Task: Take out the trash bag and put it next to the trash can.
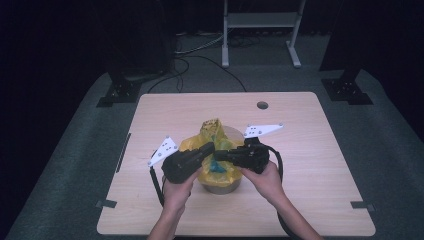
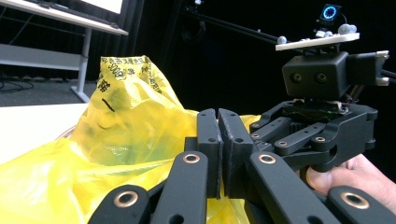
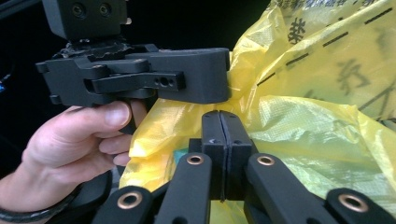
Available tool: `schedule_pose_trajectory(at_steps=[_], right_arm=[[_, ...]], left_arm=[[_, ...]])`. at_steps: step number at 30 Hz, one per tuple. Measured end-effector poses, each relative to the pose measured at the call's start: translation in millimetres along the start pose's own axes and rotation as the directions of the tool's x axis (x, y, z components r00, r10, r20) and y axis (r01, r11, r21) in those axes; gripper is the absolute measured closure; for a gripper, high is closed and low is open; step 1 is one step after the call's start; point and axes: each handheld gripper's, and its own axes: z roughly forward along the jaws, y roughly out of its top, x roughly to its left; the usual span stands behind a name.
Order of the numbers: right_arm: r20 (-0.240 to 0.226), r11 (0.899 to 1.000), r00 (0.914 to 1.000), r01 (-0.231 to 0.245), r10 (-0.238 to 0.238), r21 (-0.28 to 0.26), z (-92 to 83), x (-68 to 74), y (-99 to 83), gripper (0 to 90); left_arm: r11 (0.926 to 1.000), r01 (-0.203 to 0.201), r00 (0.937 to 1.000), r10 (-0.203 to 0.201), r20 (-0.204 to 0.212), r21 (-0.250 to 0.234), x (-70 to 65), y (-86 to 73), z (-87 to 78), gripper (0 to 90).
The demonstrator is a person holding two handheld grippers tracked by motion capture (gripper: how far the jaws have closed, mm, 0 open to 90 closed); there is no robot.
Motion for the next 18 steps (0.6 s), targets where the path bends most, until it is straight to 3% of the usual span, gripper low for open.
schedule_pose_trajectory(at_steps=[4, 10, 13, 18], right_arm=[[-0.018, 1.0, 0.9998, -0.009, 0.009, 0.01, 0.1, -0.7, 1.0, 72.6], [-0.04, 0.999, 0.9992, -0.005, 0.007, 0.052, 6.2, 0.7, 2.9, 59.3], [-0.011, 0.998, 0.9999, 0.004, -0.003, 0.058, 9.3, 3.0, 3.7, 62.4], [0.031, 0.999, 0.9995, -0.003, 0.002, 0.051, 12.4, 3.9, 2.8, 74.8]], left_arm=[[0.9999, 0.01, 0.9999, -0.01, 0.007, 0.002, 0.5, -1.3, 1.4, 87.1], [0.9999, 0.013, 0.9999, -0.013, 0.008, 0.005, 1.3, -1.5, 1.1, 87.1], [0.9999, 0.016, 0.9998, -0.016, 0.009, 0.006, 1.0, -2.0, 1.5, 87.1], [0.9998, 0.017, 0.9997, -0.017, 0.018, 0.009, -0.1, -3.2, 2.9, 87.1]])
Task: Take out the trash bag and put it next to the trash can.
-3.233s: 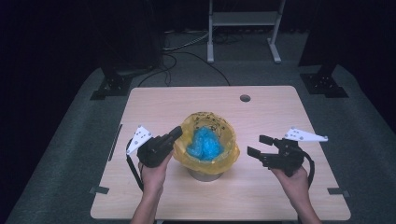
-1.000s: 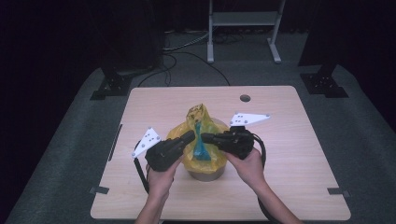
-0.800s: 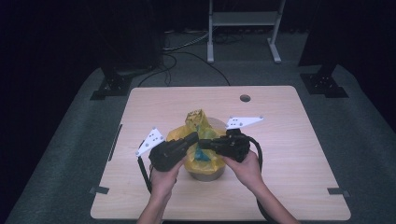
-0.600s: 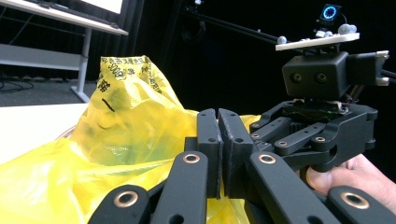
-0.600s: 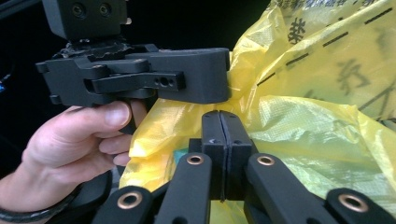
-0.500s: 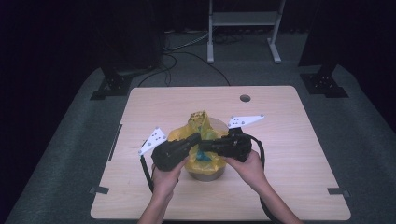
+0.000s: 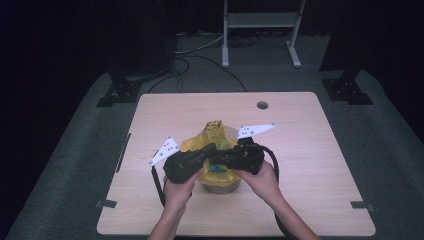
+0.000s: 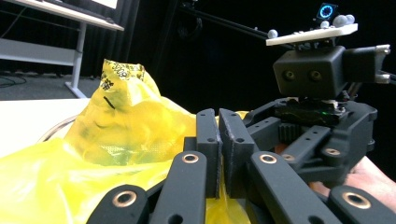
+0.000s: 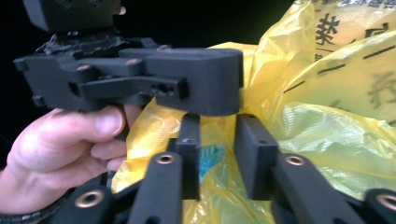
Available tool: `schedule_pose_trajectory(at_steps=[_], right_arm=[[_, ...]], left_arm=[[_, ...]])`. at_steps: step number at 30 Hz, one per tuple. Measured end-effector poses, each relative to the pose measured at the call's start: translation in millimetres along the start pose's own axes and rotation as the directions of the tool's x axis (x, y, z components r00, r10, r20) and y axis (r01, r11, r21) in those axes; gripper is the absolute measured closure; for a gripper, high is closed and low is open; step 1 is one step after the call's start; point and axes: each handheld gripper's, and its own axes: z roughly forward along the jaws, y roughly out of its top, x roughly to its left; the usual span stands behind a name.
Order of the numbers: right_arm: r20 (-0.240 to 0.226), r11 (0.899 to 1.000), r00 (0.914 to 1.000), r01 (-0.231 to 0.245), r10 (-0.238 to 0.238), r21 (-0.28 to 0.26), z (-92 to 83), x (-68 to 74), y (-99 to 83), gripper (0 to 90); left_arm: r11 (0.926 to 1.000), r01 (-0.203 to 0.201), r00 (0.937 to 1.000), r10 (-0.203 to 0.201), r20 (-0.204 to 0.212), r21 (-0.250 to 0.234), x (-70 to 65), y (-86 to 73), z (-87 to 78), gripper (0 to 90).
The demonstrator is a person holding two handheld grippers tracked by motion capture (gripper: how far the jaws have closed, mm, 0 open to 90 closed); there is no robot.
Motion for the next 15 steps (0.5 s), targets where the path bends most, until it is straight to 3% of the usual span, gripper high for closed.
schedule_pose_trajectory(at_steps=[5, 8, 15], right_arm=[[0.027, 0.999, 0.9993, 0.027, -0.026, -0.018, 1.9, 1.9, -1.0, 90.0], [0.044, 0.999, 0.9979, 0.047, -0.046, -0.017, 2.1, 4.2, -0.3, 90.0], [0.046, 0.999, 0.9982, 0.038, -0.037, -0.028, -2.5, 2.6, 0.0, 90.0]], left_arm=[[1.0, 0.005, 0.9999, -0.005, 0.01, 0.008, -0.4, -1.1, 0.9, 87.1], [1.0, 0.004, 0.9999, -0.004, 0.015, 0.0, 0.3, 0.0, 0.0, 85.1], [0.9998, 0.02, 0.9996, -0.02, 0.02, -0.005, 4.5, 3.2, -5.1, 73.9]])
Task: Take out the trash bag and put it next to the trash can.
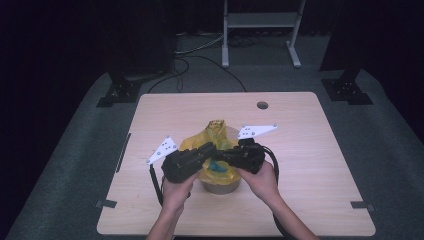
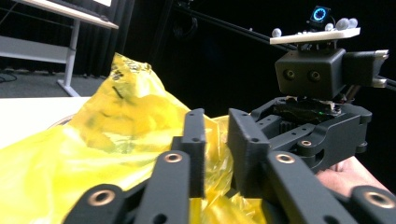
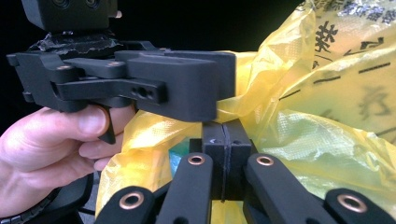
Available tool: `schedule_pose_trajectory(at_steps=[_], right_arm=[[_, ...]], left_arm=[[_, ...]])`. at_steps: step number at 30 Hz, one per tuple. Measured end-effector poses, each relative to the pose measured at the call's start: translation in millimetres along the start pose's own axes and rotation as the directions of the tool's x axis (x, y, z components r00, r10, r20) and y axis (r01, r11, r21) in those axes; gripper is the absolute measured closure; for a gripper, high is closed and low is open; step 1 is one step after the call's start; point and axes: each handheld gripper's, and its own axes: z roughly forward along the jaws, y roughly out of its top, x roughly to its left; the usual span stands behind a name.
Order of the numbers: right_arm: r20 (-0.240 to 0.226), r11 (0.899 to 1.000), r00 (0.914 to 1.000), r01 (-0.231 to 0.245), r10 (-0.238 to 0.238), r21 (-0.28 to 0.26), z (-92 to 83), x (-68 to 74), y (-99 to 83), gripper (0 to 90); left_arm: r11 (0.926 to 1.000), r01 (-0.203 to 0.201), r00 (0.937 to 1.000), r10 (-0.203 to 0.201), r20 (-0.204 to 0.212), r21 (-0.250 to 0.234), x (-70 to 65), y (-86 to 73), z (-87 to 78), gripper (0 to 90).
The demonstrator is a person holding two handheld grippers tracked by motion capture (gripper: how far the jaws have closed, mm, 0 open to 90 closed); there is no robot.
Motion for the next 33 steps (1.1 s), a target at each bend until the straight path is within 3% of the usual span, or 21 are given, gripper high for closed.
schedule_pose_trajectory(at_steps=[9, 19, 26, 33], right_arm=[[0.028, 1.0, 0.9996, 0.001, -0.001, -0.017, -8.4, -3.8, 1.3, 90.0], [0.029, 0.998, 0.9995, -0.015, 0.016, -0.062, -23.4, -6.6, 7.1, 90.0], [0.006, 0.995, 0.9996, -0.028, 0.028, -0.099, -30.3, -5.5, 11.7, 90.0], [0.021, 0.991, 0.9996, -0.014, 0.017, -0.132, -43.1, -3.3, 23.5, 90.0]], left_arm=[[0.9994, 0.015, 0.9986, -0.017, -0.051, -0.031, 7.9, 9.5, -15.5, 54.4], [0.9971, 0.051, 0.9926, -0.057, -0.107, -0.057, 19.7, 18.1, -32.4, 31.9], [0.9945, 0.064, 0.9895, -0.074, -0.124, -0.083, 25.1, 21.8, -40.9, 26.7], [0.9904, 0.092, 0.9849, -0.106, -0.137, -0.103, 28.5, 22.4, -44.5, 19.6]])
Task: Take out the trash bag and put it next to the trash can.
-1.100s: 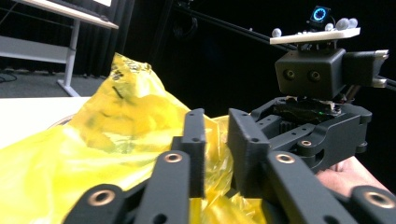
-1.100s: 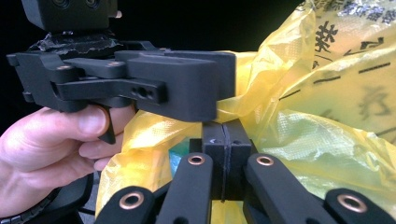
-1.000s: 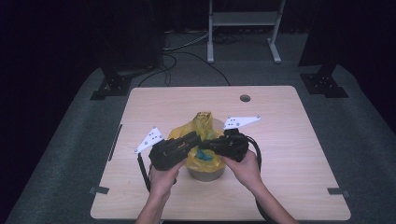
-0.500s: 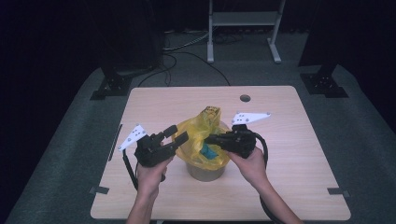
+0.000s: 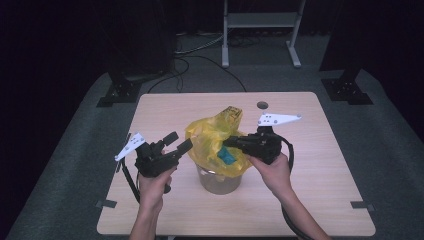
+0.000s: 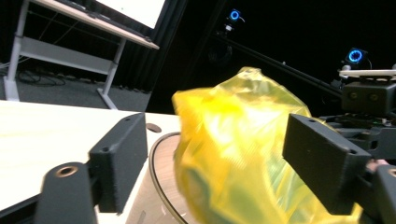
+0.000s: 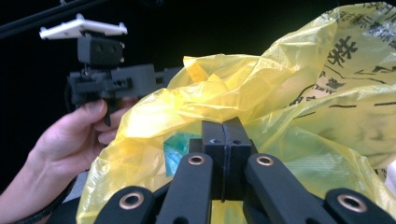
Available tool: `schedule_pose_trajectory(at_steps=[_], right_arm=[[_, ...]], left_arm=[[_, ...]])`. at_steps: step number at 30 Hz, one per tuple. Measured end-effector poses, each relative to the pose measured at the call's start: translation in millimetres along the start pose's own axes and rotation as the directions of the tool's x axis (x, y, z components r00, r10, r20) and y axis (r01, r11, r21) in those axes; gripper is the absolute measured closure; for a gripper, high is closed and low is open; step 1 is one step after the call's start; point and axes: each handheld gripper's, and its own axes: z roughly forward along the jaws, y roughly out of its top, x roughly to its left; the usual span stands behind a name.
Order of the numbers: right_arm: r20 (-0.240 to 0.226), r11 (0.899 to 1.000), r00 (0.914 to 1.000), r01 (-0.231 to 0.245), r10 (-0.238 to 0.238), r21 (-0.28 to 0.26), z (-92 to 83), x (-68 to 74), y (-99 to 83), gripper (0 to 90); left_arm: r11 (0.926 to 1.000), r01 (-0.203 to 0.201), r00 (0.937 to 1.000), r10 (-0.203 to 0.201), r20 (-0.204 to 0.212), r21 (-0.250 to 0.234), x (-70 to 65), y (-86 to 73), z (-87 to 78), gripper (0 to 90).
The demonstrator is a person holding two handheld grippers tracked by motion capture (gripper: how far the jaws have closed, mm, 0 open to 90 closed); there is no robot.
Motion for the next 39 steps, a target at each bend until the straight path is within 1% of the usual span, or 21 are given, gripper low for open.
schedule_pose_trajectory(at_steps=[3, 5, 6, 10, 14, 18, 23, 30, 37, 39], right_arm=[[0.003, 1.0, 1.0, 0.005, -0.004, -0.016, -5.6, 0.8, 6.1, 90.0], [0.008, 1.0, 0.9999, 0.011, -0.011, -0.025, -9.0, 1.3, 9.6, 90.0], [0.01, 0.999, 0.9999, 0.012, -0.011, -0.031, -10.8, 1.6, 11.3, 90.0], [0.008, 0.998, 0.9999, 0.011, -0.01, -0.059, -18.6, 2.0, 18.3, 90.0], [0.004, 0.996, 0.9999, 0.011, -0.011, -0.094, -27.5, 3.7, 26.7, 90.0], [-0.002, 0.991, 0.9999, 0.013, -0.014, -0.131, -37.5, 6.0, 35.7, 90.0], [0.008, 0.986, 0.9995, 0.031, -0.03, -0.162, -50.6, 10.5, 45.7, 90.0], [0.041, 0.982, 0.9981, 0.053, -0.046, -0.18, -69.3, 13.0, 53.9, 90.0], [0.078, 0.981, 0.9961, 0.057, -0.043, -0.188, -86.1, 8.8, 52.9, 90.0], [0.084, 0.98, 0.9956, 0.057, -0.041, -0.192, -90.9, 6.7, 52.2, 90.0]], left_arm=[[1.0, 0.005, 1.0, -0.005, -0.006, -0.003, 0.7, -0.1, -0.3, 17.3], [0.9998, 0.018, 0.9998, -0.018, -0.003, -0.006, 1.3, 0.0, -0.6, 16.2], [0.9996, 0.026, 0.9996, -0.026, -0.007, -0.011, 1.4, 0.2, -0.5, 14.2], [0.999, 0.038, 0.9992, -0.039, -0.011, -0.021, 3.5, 0.4, -1.5, 10.1], [0.9989, 0.041, 0.9991, -0.041, -0.012, -0.024, 4.1, 0.2, -1.7, 10.0], [0.9991, 0.039, 0.9992, -0.039, -0.011, -0.017, 4.1, -0.7, -0.3, 9.7], [0.9991, 0.04, 0.999, -0.041, -0.017, -0.01, 4.8, -1.8, 0.6, 9.7], [0.9991, 0.042, 0.9989, -0.042, -0.019, -0.003, 6.3, -3.4, 1.7, 9.7], [0.9993, 0.037, 0.9991, -0.037, -0.022, 0.008, 5.9, -5.2, 3.6, 9.7], [0.9994, 0.033, 0.9991, -0.032, -0.029, 0.009, 6.2, -5.6, 3.6, 9.7]])
